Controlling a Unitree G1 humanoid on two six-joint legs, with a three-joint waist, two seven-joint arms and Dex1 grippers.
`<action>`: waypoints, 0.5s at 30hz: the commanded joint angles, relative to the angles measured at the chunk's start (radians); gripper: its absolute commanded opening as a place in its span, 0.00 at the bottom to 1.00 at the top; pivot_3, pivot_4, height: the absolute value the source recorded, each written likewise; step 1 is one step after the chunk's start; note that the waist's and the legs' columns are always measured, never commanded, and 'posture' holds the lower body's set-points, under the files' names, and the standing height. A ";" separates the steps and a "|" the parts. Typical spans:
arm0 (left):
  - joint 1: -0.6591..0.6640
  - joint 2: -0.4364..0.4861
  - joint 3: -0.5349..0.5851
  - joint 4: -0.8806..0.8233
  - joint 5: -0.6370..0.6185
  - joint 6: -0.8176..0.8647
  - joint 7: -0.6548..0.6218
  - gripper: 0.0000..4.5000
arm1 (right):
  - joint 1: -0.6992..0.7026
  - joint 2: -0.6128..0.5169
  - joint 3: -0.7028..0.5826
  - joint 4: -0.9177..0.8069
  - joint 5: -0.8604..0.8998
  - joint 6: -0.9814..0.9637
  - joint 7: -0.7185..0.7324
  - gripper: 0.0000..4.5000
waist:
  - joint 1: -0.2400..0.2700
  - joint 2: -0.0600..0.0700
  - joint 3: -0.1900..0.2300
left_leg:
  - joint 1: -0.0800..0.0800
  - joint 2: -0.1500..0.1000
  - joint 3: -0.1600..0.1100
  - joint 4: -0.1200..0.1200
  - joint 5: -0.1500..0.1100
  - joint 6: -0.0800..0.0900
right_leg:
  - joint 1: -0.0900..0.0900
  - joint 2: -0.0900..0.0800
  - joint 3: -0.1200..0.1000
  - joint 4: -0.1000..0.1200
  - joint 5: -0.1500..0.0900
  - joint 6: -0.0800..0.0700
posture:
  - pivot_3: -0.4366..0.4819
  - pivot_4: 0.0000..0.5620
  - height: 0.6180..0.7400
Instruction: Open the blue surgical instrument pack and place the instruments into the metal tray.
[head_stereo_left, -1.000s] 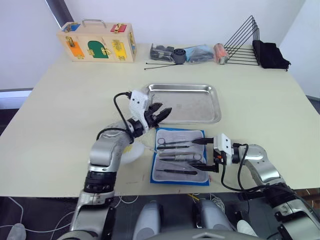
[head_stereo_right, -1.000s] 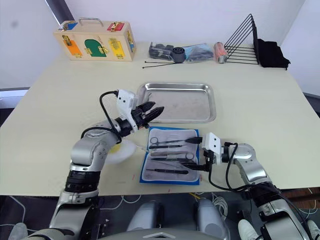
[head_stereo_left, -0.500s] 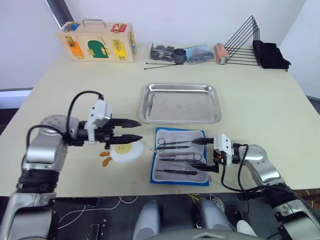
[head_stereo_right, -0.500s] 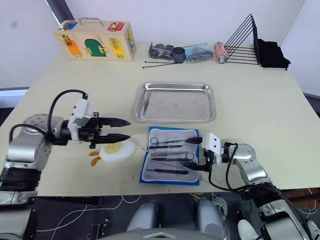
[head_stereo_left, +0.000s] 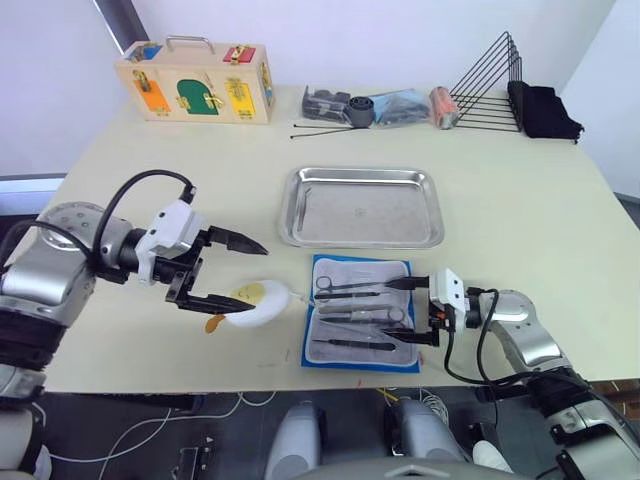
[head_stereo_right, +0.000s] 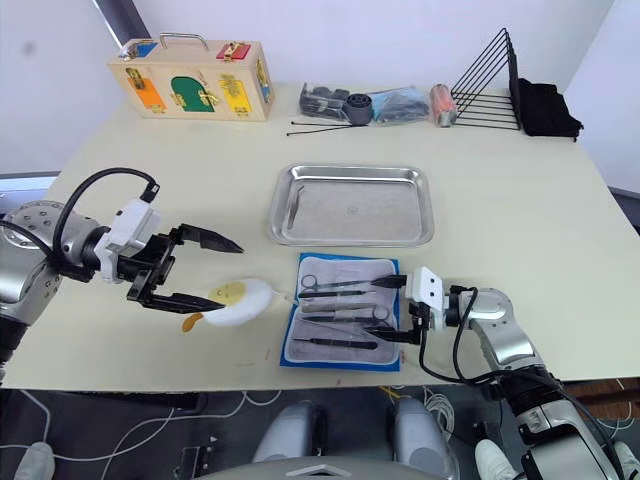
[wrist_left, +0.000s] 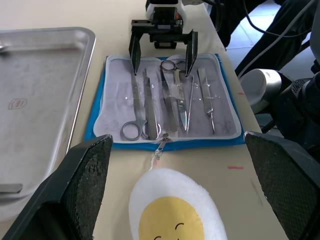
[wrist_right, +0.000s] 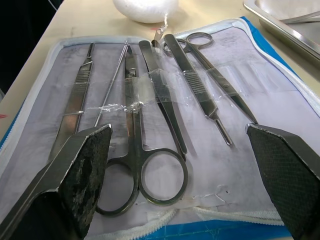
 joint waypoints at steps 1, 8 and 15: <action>-0.034 0.021 -0.023 0.004 -0.038 -0.033 -0.054 0.99 | 0.037 -0.036 0.039 0.095 -0.050 -0.002 0.056 1.00 | 0.006 0.000 0.000 | 0.000 0.000 0.000 0.000 0.000 0.000 | 0.000 0.000 0.000 0.000 0.000 0.000 | 0.48 0.27 1.00; -0.081 0.012 -0.070 0.033 -0.052 -0.044 -0.054 0.99 | 0.014 -0.054 0.037 0.137 -0.053 -0.043 0.112 1.00 | 0.021 0.000 0.000 | -0.001 0.000 0.001 0.000 0.000 0.000 | 0.000 0.000 0.000 0.000 0.000 0.000 | 0.48 0.27 1.00; -0.134 -0.061 -0.098 0.071 -0.003 -0.069 -0.054 0.99 | 0.011 -0.049 0.036 0.151 -0.058 -0.044 0.111 1.00 | 0.024 -0.001 0.000 | -0.001 0.000 0.001 0.001 0.000 0.000 | 0.000 0.000 0.000 0.000 0.000 0.000 | 0.48 0.27 1.00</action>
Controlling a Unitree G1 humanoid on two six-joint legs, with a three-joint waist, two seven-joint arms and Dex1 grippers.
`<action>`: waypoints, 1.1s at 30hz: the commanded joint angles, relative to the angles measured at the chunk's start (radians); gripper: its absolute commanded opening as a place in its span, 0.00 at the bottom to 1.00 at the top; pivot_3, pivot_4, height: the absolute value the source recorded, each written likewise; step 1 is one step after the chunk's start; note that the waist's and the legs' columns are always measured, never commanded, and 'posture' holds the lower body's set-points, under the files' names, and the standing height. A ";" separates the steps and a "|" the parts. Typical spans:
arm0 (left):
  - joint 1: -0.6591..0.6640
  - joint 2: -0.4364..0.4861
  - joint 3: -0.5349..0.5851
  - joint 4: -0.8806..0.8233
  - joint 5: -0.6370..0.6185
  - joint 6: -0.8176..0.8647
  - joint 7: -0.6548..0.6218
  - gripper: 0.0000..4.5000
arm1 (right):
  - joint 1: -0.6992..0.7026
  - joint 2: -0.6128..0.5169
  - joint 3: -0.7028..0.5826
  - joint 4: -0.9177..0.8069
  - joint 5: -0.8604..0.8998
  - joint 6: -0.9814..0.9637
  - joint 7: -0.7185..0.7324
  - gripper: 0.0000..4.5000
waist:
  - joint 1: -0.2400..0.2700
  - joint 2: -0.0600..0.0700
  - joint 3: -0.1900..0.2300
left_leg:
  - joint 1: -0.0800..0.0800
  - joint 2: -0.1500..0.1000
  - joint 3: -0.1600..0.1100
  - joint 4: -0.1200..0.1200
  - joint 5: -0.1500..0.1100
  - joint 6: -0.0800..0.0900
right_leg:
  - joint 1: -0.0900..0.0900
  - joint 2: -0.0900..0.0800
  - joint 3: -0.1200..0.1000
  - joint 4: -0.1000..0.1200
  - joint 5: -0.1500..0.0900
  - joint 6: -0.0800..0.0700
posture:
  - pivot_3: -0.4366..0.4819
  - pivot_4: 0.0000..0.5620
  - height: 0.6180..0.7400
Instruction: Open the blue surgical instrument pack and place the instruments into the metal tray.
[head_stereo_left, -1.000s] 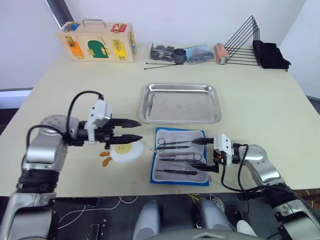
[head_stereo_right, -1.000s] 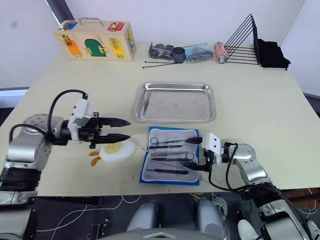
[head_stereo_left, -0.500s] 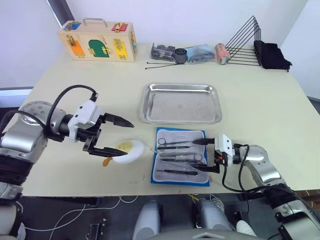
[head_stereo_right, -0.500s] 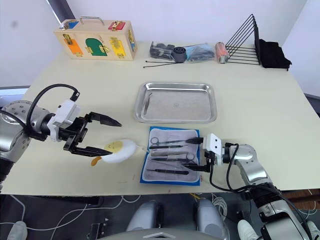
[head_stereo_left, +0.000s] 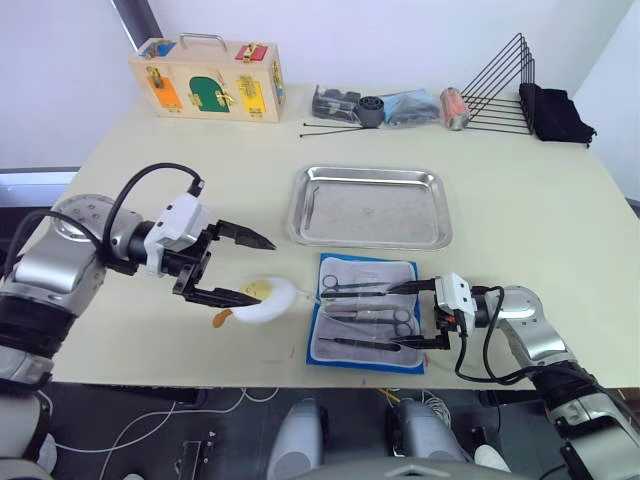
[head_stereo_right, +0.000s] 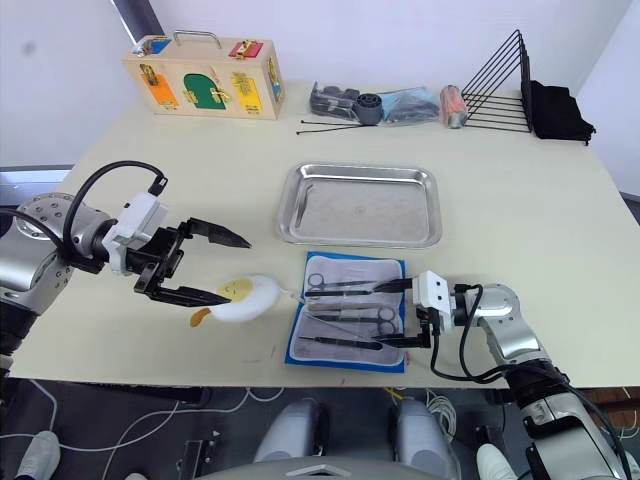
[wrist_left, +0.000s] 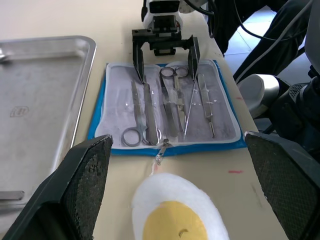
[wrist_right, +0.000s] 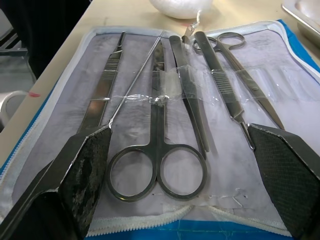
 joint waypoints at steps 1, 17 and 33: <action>-0.039 -0.043 0.005 0.025 0.044 -0.032 -0.052 0.99 | 0.044 -0.020 0.034 0.089 -0.064 0.023 0.002 1.00 | 0.001 0.000 0.000 | 0.000 0.000 0.000 0.000 0.000 0.000 | 0.000 0.000 0.000 0.000 0.000 0.000 | 0.48 0.27 1.00; -0.190 -0.467 -0.001 0.272 0.438 -0.089 0.027 0.44 | 0.052 -0.010 0.034 0.075 -0.066 0.038 -0.031 1.00 | 0.003 -0.002 -0.001 | 0.000 0.000 -0.001 0.004 0.000 0.000 | 0.002 0.001 -0.001 0.001 0.000 0.000 | 0.48 0.27 1.00; -0.185 -0.617 0.005 0.432 0.643 -0.152 0.060 0.44 | 0.060 -0.004 0.038 0.064 -0.066 0.042 -0.052 1.00 | -0.008 -0.002 -0.001 | -0.001 0.000 -0.002 0.005 0.000 0.000 | 0.002 0.001 -0.001 0.001 0.000 0.000 | 0.48 0.27 1.00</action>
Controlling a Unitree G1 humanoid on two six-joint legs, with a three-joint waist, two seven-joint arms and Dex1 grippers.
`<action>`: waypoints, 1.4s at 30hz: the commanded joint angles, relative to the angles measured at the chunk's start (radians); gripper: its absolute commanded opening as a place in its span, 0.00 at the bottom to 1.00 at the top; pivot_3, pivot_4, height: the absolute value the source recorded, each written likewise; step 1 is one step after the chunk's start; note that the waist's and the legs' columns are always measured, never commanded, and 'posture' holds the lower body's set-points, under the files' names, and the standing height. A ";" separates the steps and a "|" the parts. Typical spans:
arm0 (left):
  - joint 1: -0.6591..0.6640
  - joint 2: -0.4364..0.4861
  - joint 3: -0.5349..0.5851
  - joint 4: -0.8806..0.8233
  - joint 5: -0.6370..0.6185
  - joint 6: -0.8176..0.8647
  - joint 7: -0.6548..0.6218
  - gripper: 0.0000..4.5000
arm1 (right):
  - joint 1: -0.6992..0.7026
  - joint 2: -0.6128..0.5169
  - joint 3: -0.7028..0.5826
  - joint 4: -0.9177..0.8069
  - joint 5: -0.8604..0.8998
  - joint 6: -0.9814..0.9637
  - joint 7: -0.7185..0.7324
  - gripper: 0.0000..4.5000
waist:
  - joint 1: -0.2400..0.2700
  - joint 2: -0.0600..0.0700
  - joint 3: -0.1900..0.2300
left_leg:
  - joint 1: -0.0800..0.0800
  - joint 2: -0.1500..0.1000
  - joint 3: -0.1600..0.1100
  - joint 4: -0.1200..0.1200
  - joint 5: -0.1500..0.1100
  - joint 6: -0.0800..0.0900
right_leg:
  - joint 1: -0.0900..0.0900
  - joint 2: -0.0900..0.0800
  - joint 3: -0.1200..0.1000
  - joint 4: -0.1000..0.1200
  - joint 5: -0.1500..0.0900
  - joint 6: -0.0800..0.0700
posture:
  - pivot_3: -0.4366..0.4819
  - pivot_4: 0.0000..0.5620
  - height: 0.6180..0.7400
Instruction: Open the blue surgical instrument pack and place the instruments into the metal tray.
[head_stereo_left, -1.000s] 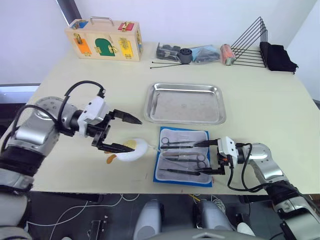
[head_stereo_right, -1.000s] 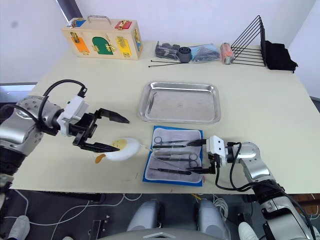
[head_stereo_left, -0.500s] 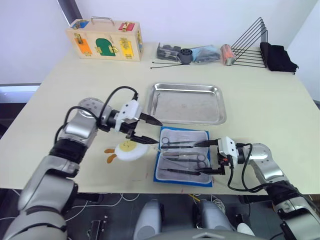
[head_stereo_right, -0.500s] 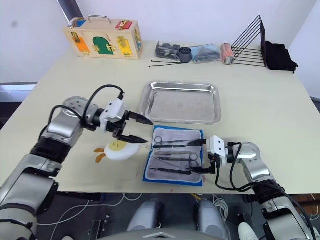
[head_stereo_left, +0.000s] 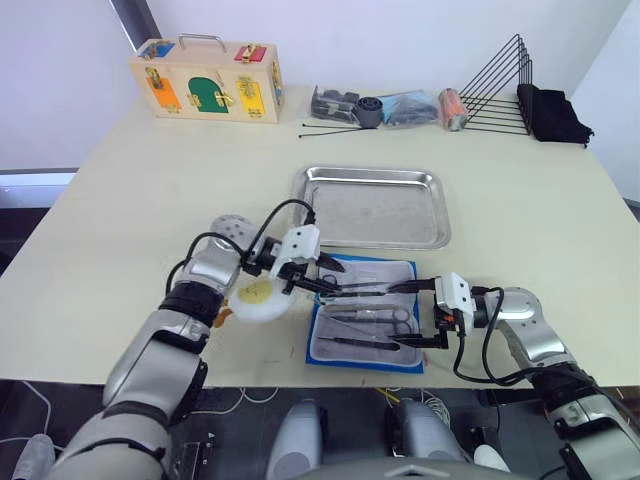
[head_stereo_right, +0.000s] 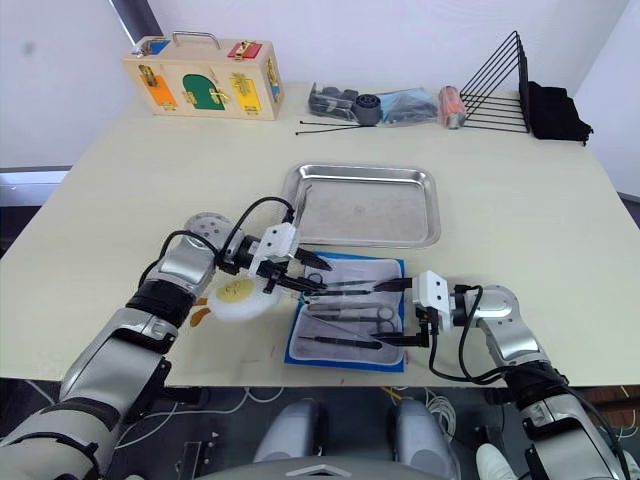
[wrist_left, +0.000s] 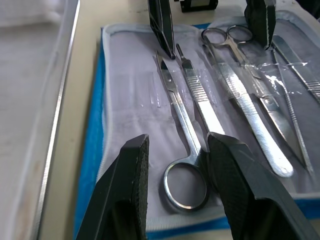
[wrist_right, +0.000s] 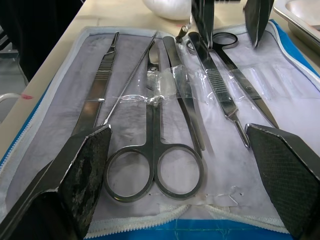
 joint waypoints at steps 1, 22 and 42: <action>-0.012 -0.009 0.016 0.007 0.023 -0.013 0.003 0.44 | 0.051 -0.010 0.038 0.073 -0.066 0.042 -0.012 1.00 | 0.000 0.000 0.000 | 0.000 0.000 0.000 0.000 0.000 0.000 | 0.000 0.000 0.000 0.000 0.000 0.000 | 0.48 0.27 1.00; 0.038 -0.003 -0.006 -0.129 0.098 0.182 0.047 0.01 | 0.062 -0.005 0.040 0.063 -0.067 0.049 -0.029 1.00 | -0.001 0.000 -0.003 | 0.001 0.000 0.000 0.000 0.000 0.000 | 0.001 0.000 0.000 0.000 0.000 0.000 | 0.48 0.27 1.00; -0.048 0.006 -0.046 -0.402 0.116 0.538 0.046 0.01 | 0.068 0.015 0.052 0.060 -0.072 0.052 -0.044 1.00 | -0.004 -0.001 -0.002 | 0.001 0.000 -0.001 0.000 0.000 0.000 | 0.000 0.001 0.000 0.000 0.000 0.000 | 0.48 0.27 1.00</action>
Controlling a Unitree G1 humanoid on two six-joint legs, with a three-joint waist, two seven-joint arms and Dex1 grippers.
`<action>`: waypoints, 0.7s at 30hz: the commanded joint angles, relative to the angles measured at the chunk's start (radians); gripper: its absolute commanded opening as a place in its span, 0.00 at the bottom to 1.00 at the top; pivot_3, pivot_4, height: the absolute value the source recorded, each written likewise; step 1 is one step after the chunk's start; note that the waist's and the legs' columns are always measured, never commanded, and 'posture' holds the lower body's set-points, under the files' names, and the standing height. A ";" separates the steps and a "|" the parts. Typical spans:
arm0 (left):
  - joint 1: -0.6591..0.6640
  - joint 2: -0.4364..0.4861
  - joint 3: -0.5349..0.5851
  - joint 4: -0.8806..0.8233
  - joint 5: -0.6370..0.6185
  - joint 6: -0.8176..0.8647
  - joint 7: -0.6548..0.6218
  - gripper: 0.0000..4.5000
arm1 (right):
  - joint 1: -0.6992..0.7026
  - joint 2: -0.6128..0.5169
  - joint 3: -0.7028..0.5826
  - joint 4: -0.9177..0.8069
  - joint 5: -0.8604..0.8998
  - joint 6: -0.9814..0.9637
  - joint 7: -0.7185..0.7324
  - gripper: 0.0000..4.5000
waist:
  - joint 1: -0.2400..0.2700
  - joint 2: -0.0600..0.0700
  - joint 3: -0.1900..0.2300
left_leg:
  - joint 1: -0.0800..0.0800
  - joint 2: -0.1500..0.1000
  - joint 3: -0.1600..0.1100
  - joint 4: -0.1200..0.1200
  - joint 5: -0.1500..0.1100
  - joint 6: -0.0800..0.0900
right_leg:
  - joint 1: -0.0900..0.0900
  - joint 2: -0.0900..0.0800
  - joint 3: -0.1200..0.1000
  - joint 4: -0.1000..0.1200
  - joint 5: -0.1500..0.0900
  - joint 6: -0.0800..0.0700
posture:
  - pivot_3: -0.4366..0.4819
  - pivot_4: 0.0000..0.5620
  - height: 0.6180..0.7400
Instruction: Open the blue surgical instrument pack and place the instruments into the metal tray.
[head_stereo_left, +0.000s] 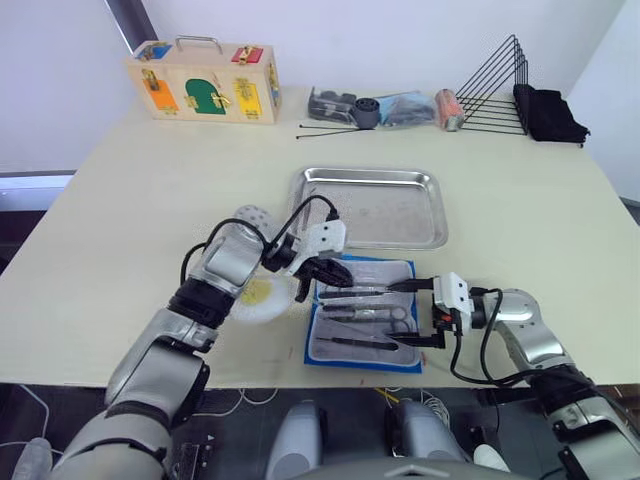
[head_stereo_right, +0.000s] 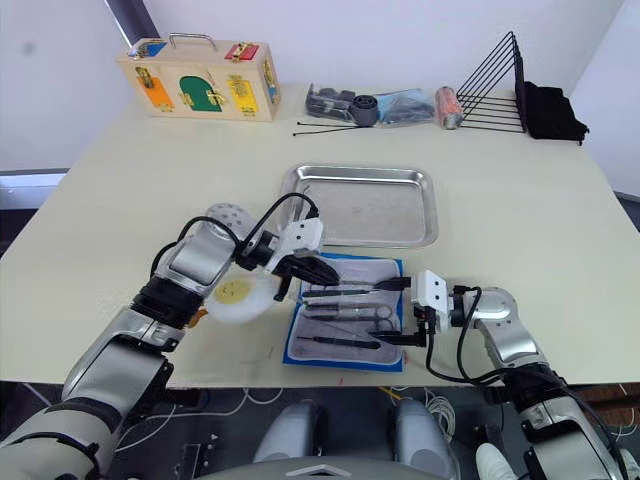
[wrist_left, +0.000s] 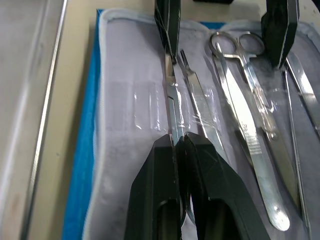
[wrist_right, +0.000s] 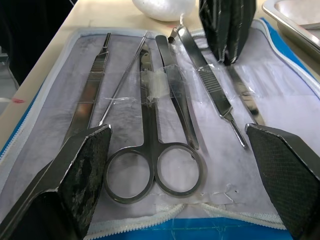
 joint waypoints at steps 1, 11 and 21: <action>-0.041 -0.002 -0.002 -0.033 -0.002 0.001 -0.009 0.01 | 0.059 0.003 0.053 0.069 -0.068 0.044 -0.013 1.00 | 0.000 0.000 0.000 | 0.000 0.000 0.000 0.000 0.000 0.000 | 0.000 0.000 0.000 0.000 0.000 0.000 | 0.48 0.27 1.00; -0.092 0.010 -0.042 0.010 0.015 -0.013 -0.074 0.01 | 0.061 0.003 0.054 0.067 -0.069 0.045 -0.014 1.00 | -0.001 0.000 0.000 | 0.000 0.000 0.000 0.000 0.000 0.000 | 0.000 0.001 0.000 0.000 0.000 0.000 | 0.48 0.27 1.00; -0.136 0.025 -0.087 0.008 0.054 0.043 -0.112 0.01 | 0.067 0.009 0.057 0.065 -0.070 0.044 -0.019 1.00 | -0.002 0.000 0.000 | 0.000 0.001 0.000 0.000 0.000 0.000 | 0.000 0.001 0.001 0.000 0.000 0.000 | 0.48 0.27 1.00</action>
